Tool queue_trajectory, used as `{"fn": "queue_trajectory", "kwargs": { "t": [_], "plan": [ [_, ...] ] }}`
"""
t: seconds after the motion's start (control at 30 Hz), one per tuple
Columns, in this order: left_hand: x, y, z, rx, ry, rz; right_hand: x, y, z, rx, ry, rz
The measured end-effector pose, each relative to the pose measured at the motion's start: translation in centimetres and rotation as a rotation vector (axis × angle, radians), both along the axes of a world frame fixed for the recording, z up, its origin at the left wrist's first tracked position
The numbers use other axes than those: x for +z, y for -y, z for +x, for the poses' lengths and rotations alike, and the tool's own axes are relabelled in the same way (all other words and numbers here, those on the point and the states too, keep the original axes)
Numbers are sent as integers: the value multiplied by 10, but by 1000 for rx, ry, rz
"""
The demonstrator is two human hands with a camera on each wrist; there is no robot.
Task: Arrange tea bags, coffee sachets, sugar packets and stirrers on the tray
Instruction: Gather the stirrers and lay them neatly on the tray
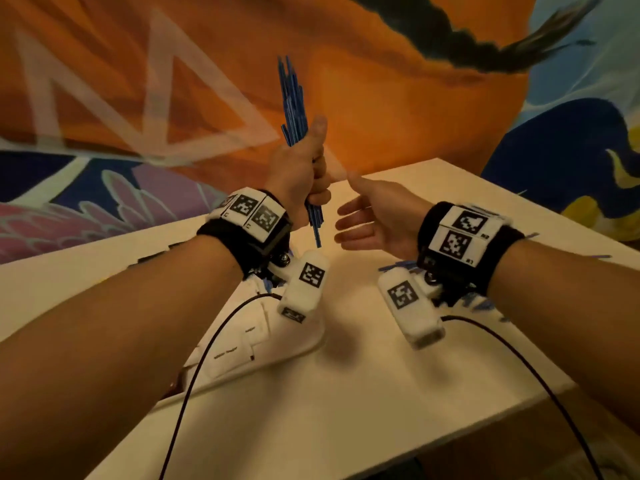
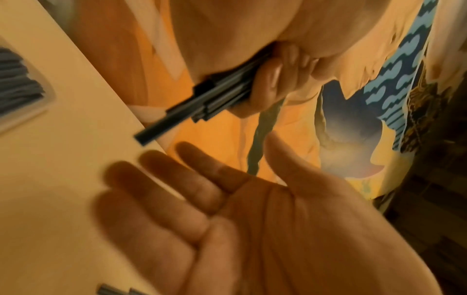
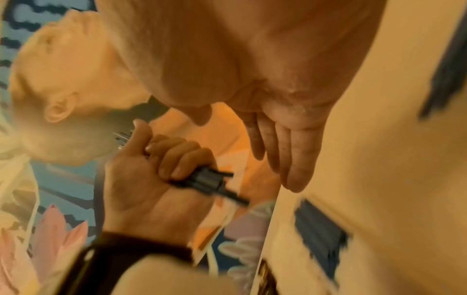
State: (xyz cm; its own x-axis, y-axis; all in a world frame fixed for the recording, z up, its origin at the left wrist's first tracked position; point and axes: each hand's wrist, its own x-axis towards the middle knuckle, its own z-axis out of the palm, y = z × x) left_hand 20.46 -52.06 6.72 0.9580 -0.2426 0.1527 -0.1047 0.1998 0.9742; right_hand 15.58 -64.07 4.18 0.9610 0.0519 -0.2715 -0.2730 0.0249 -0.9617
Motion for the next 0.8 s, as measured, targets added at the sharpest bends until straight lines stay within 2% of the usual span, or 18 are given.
{"fn": "queue_trajectory", "kwargs": {
  "t": [0.1, 0.2, 0.3, 0.37, 0.43, 0.5, 0.63, 0.7, 0.73, 0.8],
  "plan": [
    [4, -21, 0, 97, -7, -41, -6, -35, 2, 112, -131, 266],
    [-1, -40, -1, 168, 28, -24, 2, -58, 8, 177, -149, 478],
    [-10, -54, -4, 224, 58, 26, 14, -71, 13, 196, -150, 568],
    [-11, -61, -3, 244, 83, 51, 15, -80, 12, 217, -122, 534],
    [-12, -69, -2, 258, 104, 64, 15, -87, 13, 214, -19, 330],
    [-15, -79, 0, 253, 113, 86, 25, -88, 14, 163, 160, -16],
    [-24, -95, -3, 196, 114, 229, 73, -82, 21, -32, 729, -724],
    [-28, -99, -6, 177, 155, 340, 93, -87, 24, -94, 967, -891],
    [-29, -100, -6, 176, 181, 387, 97, -91, 30, -82, 1003, -921],
    [-29, -102, -7, 199, 243, 482, 96, -104, 36, 90, 910, -907]
  ]
}}
